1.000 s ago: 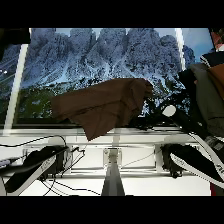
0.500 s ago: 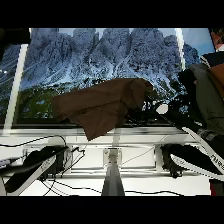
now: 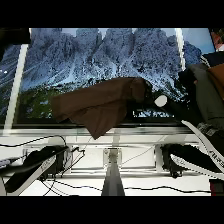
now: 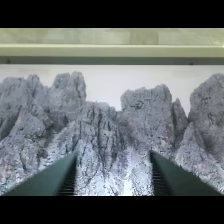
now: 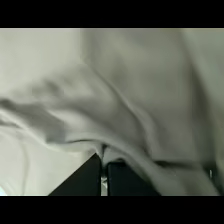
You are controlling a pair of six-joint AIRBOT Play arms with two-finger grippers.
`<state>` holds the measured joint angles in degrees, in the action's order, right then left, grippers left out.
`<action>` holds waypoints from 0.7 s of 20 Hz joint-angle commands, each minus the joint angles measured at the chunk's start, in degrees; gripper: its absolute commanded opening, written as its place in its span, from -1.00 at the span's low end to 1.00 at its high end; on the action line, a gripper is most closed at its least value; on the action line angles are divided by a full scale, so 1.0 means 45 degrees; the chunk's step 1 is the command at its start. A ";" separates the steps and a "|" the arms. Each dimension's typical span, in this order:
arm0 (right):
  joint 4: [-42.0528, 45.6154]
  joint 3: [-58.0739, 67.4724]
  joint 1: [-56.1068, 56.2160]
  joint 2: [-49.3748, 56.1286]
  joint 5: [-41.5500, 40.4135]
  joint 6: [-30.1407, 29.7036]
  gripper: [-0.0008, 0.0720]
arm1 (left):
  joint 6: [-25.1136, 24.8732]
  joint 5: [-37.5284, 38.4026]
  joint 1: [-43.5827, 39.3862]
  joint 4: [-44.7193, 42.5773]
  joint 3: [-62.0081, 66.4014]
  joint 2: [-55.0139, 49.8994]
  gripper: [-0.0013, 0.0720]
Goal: Fold the clothes and pants, and hang the long-sleeved shirts on hangers.
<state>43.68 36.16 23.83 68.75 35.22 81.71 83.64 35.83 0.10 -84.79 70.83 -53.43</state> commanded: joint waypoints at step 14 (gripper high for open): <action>0.6426 0.6819 -0.6193 -0.0160 0.4454 -0.0316 -0.94 | -0.2390 0.6246 0.0029 0.0350 -0.2832 -0.1190 -0.92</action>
<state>68.31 65.87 0.56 67.99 48.99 80.38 77.69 59.61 0.23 -88.58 63.92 -56.93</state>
